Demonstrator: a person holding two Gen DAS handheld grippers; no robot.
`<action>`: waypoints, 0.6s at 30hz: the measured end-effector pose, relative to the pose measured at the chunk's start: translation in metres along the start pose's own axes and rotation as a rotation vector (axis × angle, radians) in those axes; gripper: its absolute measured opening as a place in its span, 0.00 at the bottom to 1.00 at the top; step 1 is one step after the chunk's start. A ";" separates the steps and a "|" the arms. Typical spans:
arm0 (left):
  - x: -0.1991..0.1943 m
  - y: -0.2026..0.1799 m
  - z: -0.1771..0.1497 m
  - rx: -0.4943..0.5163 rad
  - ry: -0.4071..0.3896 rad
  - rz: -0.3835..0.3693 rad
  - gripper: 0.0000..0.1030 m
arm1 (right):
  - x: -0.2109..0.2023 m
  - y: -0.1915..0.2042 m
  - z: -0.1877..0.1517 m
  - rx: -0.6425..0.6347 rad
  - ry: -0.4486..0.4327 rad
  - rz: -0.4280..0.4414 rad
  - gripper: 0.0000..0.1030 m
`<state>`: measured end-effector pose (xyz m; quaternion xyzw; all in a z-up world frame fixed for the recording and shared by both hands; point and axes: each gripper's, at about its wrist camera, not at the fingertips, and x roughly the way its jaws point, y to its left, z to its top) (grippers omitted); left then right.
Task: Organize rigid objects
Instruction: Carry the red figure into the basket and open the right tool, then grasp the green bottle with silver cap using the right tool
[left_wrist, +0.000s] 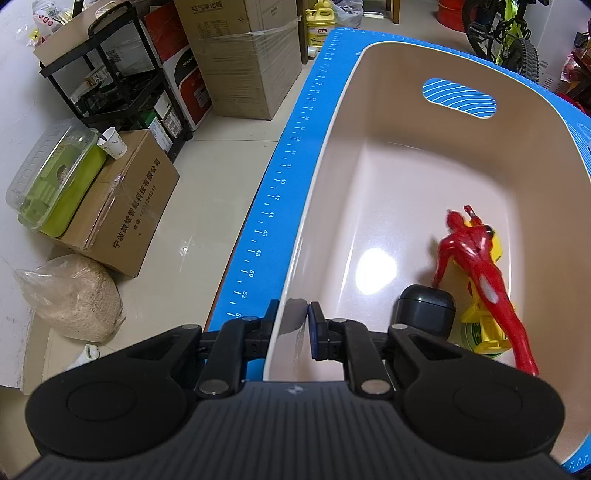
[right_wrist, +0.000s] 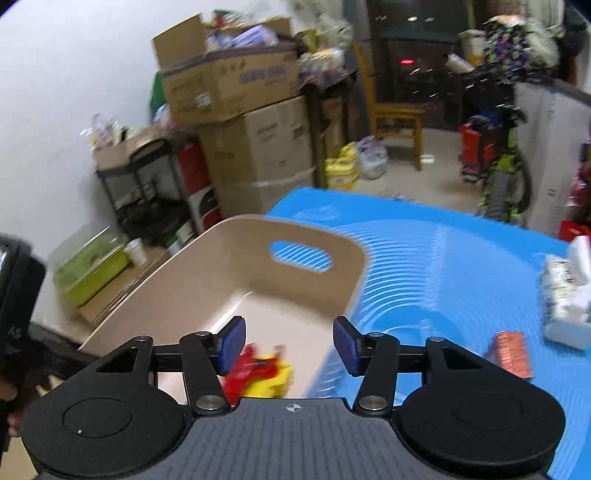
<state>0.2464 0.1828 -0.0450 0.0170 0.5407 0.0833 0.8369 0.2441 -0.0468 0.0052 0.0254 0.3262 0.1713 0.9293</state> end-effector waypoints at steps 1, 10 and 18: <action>0.000 0.000 0.000 0.000 0.000 0.000 0.17 | -0.002 -0.008 0.001 0.013 -0.004 -0.017 0.61; -0.001 0.002 0.000 -0.001 0.001 -0.002 0.17 | 0.007 -0.075 -0.019 0.103 0.043 -0.199 0.61; 0.000 0.003 0.000 -0.001 0.001 -0.001 0.17 | 0.044 -0.092 -0.065 0.108 0.149 -0.276 0.61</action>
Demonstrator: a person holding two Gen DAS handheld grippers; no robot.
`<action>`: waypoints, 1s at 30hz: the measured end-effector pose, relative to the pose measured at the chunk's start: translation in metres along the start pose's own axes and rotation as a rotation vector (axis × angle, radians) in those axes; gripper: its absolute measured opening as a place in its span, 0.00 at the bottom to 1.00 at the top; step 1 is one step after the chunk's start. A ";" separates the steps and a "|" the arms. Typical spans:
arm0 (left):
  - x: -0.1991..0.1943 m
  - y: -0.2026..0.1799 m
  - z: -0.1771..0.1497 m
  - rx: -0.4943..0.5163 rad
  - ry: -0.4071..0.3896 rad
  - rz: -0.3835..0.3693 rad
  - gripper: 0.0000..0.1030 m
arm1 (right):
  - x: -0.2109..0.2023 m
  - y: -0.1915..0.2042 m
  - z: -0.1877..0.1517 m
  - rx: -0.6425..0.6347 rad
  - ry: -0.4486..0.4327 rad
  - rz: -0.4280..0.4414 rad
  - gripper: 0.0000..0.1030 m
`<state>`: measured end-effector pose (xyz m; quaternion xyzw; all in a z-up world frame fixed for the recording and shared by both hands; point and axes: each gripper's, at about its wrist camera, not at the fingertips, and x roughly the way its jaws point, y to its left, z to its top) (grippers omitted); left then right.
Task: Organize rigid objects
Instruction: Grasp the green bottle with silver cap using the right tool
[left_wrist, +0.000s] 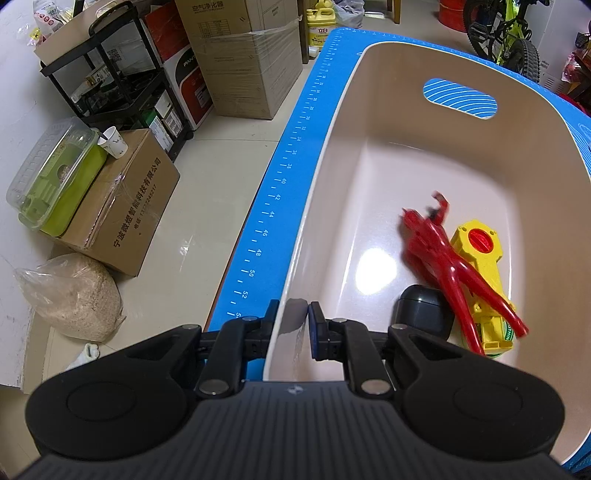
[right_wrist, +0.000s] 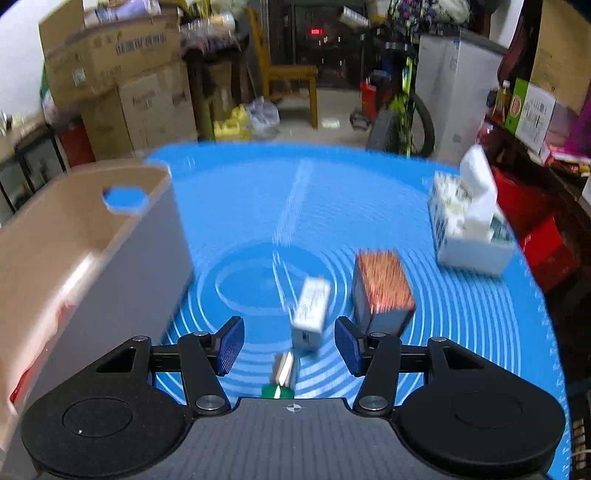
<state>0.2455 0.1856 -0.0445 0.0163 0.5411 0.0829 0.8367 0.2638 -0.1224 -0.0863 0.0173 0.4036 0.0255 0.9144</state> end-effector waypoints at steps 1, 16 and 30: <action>0.000 0.000 0.000 0.000 0.000 0.000 0.17 | 0.004 0.000 -0.001 0.000 0.014 0.000 0.61; -0.001 0.003 0.000 -0.002 0.000 -0.002 0.17 | 0.021 0.015 -0.031 -0.081 0.103 0.017 0.37; -0.002 0.002 0.000 0.002 0.000 0.004 0.17 | -0.021 0.024 -0.003 -0.028 -0.039 0.000 0.32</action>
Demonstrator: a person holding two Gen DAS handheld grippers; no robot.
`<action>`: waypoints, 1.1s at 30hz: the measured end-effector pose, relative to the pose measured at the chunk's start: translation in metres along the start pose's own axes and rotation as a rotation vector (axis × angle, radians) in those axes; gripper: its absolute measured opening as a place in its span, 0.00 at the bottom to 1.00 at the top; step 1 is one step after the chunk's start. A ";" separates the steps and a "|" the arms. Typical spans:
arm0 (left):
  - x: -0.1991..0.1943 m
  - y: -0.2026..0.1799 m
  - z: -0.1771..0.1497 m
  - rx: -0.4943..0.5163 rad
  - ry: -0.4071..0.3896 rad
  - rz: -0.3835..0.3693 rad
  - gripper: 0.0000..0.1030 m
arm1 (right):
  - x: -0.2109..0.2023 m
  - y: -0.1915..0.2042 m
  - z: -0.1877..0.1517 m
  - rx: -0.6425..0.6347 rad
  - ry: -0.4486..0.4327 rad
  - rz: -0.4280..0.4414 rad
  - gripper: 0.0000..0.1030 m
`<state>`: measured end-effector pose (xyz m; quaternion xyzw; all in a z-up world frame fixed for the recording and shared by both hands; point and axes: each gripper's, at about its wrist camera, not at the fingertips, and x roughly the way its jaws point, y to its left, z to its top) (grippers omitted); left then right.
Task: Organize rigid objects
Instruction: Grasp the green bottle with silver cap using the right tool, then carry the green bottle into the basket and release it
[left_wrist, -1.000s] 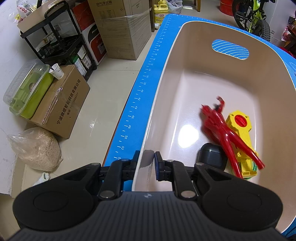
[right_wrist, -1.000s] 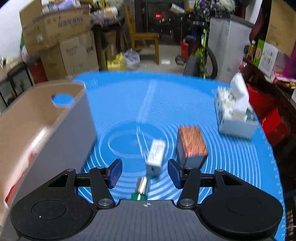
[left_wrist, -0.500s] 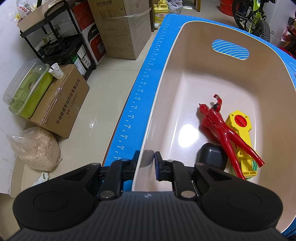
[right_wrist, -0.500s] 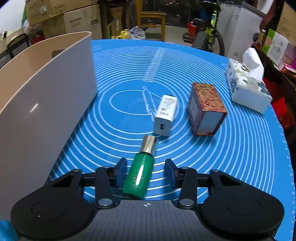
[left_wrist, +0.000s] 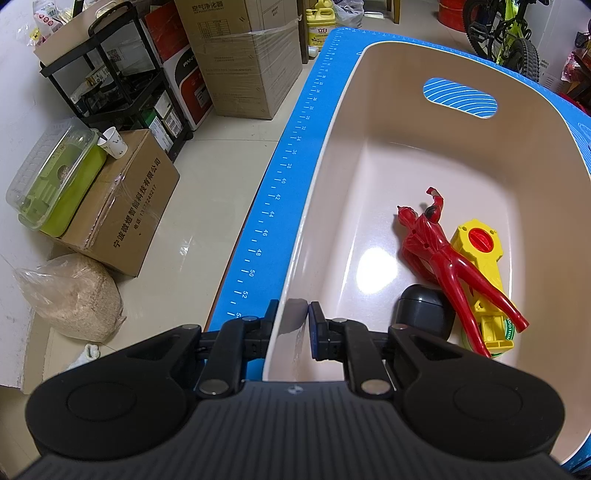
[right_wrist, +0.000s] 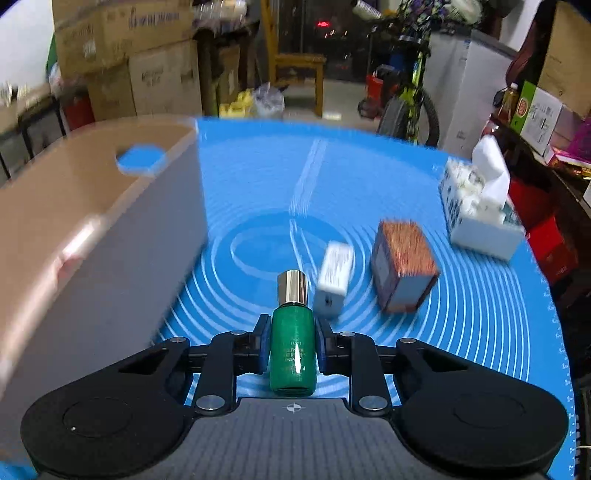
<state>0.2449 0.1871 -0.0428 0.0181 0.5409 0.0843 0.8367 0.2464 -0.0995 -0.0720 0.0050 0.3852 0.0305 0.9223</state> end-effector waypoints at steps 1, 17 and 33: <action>0.000 0.000 0.000 0.000 0.000 0.001 0.17 | -0.004 -0.001 0.005 0.006 -0.020 0.007 0.32; -0.003 -0.005 0.001 0.003 -0.004 0.016 0.17 | -0.080 0.048 0.053 -0.024 -0.298 0.155 0.32; -0.004 -0.007 0.002 0.012 -0.006 0.025 0.18 | -0.052 0.124 0.047 -0.145 -0.150 0.298 0.32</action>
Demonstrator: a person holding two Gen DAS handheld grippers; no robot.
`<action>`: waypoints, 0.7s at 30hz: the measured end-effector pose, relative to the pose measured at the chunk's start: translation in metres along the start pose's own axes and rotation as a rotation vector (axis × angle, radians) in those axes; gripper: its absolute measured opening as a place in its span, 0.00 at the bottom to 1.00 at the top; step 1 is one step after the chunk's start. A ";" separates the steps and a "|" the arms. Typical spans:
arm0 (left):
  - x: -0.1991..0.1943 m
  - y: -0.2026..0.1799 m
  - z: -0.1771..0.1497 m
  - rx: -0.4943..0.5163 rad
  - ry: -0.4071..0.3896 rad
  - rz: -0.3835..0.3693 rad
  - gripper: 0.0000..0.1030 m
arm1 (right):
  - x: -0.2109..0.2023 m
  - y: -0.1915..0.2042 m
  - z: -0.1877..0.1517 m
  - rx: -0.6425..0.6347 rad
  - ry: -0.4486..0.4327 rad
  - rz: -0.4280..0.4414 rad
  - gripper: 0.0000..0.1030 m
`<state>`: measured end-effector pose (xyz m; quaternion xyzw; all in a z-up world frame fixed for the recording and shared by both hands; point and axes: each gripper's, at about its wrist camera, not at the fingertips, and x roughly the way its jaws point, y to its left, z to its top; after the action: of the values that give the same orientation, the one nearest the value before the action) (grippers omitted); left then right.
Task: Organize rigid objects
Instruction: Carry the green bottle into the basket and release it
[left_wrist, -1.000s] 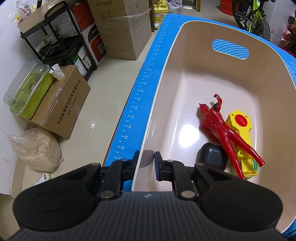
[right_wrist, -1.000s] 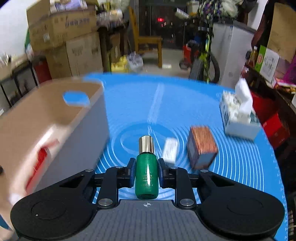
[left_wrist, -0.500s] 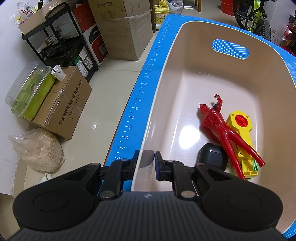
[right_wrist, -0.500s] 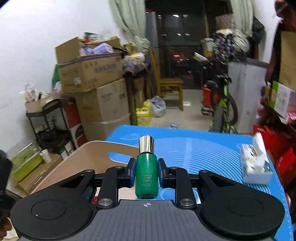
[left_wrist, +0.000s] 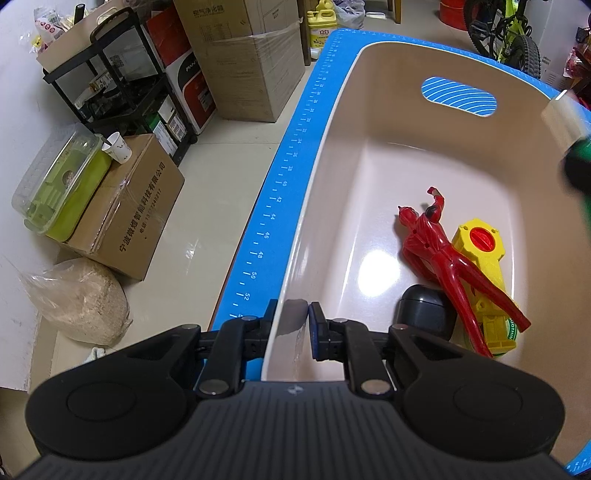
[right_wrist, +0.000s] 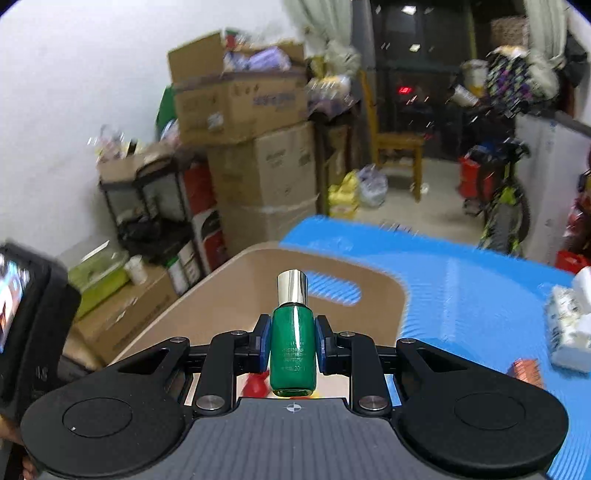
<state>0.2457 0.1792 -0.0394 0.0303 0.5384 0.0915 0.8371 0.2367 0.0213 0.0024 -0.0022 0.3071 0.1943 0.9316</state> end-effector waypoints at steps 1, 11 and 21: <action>0.000 0.000 0.000 0.001 0.000 0.001 0.18 | 0.004 0.002 -0.003 -0.004 0.012 0.008 0.32; 0.001 -0.002 -0.001 0.005 -0.001 0.004 0.18 | 0.042 0.020 -0.028 -0.090 0.234 0.058 0.33; 0.003 0.000 0.000 0.003 0.000 -0.001 0.18 | 0.027 0.006 -0.018 -0.052 0.185 0.067 0.57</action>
<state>0.2468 0.1797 -0.0419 0.0311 0.5384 0.0903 0.8373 0.2440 0.0342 -0.0270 -0.0341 0.3866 0.2321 0.8919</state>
